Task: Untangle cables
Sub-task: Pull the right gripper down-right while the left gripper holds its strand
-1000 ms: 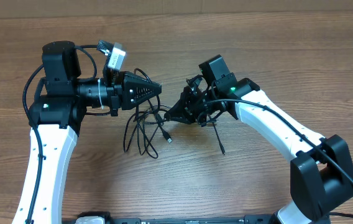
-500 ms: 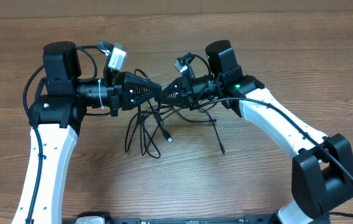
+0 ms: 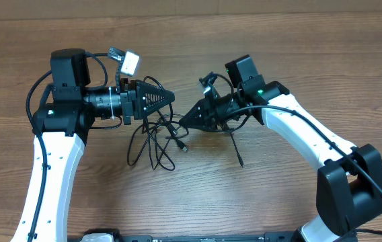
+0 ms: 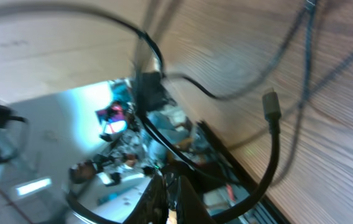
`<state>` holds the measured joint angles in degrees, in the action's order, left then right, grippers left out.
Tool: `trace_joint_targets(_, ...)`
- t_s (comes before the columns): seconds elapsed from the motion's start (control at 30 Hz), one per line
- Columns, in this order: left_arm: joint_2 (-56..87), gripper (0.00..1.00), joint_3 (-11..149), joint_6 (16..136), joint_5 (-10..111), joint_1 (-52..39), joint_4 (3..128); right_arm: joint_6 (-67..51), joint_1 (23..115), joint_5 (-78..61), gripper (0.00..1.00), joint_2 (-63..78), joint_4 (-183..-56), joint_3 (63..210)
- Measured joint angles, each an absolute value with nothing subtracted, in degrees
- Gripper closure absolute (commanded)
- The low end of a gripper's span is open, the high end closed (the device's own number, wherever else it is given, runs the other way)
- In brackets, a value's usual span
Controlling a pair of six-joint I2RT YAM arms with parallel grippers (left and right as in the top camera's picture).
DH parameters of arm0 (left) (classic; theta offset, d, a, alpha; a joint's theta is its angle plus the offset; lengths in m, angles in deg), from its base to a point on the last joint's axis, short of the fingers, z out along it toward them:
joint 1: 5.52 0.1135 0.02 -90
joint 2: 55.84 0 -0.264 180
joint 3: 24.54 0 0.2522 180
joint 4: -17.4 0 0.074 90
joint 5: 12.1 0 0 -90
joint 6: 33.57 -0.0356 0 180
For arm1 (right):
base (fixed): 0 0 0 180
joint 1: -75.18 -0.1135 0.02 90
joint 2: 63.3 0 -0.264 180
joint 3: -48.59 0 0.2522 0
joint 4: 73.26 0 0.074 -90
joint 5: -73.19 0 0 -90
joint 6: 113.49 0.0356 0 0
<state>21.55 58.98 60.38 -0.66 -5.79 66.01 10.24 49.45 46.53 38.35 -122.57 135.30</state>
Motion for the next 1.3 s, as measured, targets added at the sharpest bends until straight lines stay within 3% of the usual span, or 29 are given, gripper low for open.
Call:
trace_joint_targets(0.23,22.1,0.96,59.0,62.7,3.9,-5.8,64.9,1.2,47.7,37.4,0.81,38.4,-130.4,135.3)
trace_joint_targets(0.47,22.1,0.96,58.9,84.2,10.9,-5.4,58.1,-6.2,50.9,36.4,0.67,37.3,-130.6,135.3)
trace_joint_targets(0.57,22.1,0.96,58.9,96.4,16.8,-5.4,58.4,-9.8,51.2,35.6,0.52,33.3,-130.2,135.3)
trace_joint_targets(0.7,22.1,0.95,58.9,112.9,21.9,-5.4,58.4,-12.2,50.0,33.5,0.45,26.3,-127.1,135.3)
trace_joint_targets(0.8,22.1,0.96,58.9,122.8,23.5,-5.4,57.7,-12.6,48.4,32.4,0.47,23.5,-124.9,135.5)
trace_joint_targets(0.93,22.1,0.96,58.9,131.2,23.9,-5.4,54.4,-12.8,45.0,30.5,0.69,23.6,-121.7,135.5)
trace_joint_targets(1.1,22.2,0.96,58.9,140.2,22.4,-5.4,47.1,-11.1,38.2,23.7,0.73,23.7,-114.3,135.5)
trace_joint_targets(1.3,22.2,0.96,58.9,145.5,21.5,-5.3,45.5,-5.2,30.1,8.2,0.85,23.7,-107.8,135.5)
